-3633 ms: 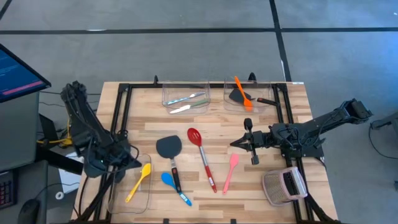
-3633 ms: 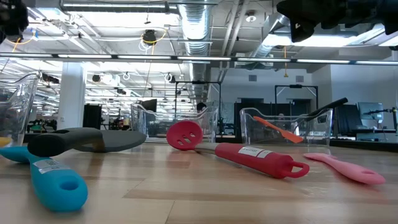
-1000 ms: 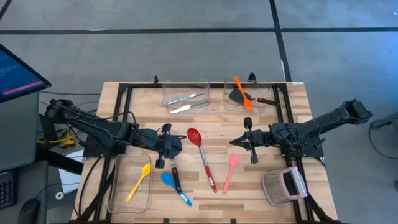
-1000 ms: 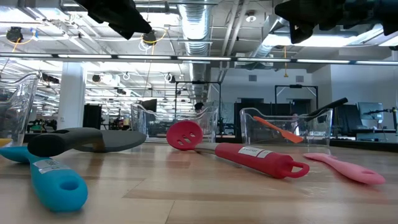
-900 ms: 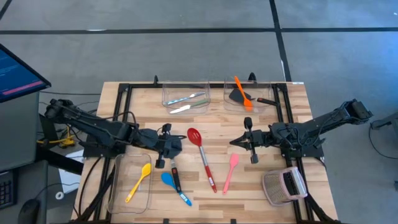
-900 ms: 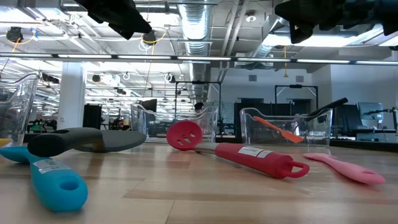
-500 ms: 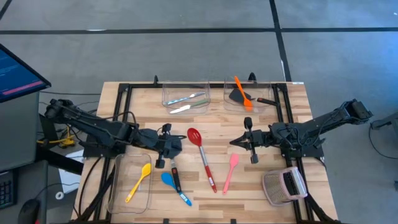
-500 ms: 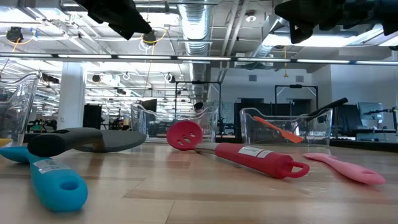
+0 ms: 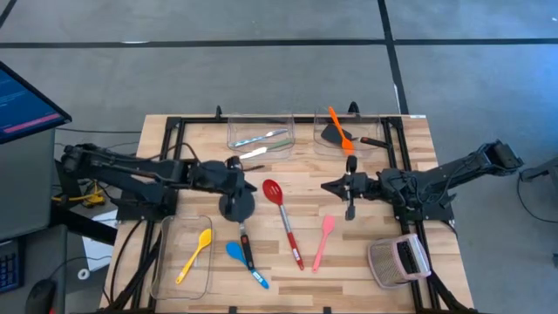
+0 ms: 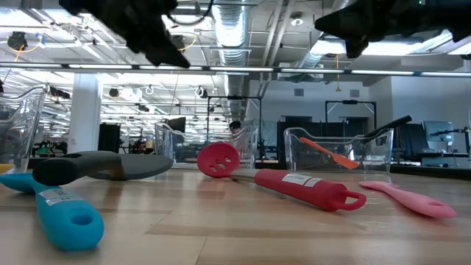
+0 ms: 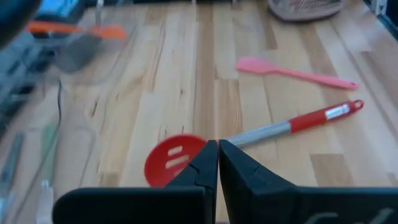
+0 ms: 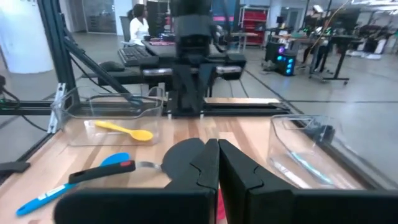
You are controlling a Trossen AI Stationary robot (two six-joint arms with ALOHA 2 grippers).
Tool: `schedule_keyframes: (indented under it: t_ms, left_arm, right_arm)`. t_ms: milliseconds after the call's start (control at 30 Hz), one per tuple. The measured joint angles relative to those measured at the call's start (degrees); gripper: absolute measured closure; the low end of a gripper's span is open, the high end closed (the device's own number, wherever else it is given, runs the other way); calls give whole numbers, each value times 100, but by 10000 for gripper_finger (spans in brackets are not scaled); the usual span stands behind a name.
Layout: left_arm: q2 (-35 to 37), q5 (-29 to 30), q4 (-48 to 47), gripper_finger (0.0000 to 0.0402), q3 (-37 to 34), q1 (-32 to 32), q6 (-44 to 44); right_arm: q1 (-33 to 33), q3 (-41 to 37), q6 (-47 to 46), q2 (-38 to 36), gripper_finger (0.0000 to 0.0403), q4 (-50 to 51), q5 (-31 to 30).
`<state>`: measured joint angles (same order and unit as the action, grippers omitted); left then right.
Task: Pick & Place Kitchen Items
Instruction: Put the red serving spoon into the bottom transparent bin
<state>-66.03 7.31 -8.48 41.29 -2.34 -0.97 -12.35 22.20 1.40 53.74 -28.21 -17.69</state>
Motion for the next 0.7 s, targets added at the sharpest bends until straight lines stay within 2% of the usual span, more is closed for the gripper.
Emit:
schedule_keyframes:
  t_ms: [100, 233, 367, 533, 700]
  left_arm:
    - [72, -333, 235, 399, -313, 330, 153]
    - [205, -757, 898, 399, -806, 474, 122]
    - [487, -817, 1424, 399, -1219, 474, 96]
    - [1135, -955, 1649, 399, -1704, 458, 89]
    - [1927, -1405, 1869, 399, -2168, 458, 74]
  right_arm:
    - [146, 2, -177, 143, 403, 56, 144]
    - [366, 192, -351, 452, 403, 376, 292]
    - [611, 587, -663, 1018, 403, 713, 436]
    - [964, 1181, -928, 1897, 403, 1078, 999]
    - [1334, 1991, -1584, 2875, 403, 1556, 1617]
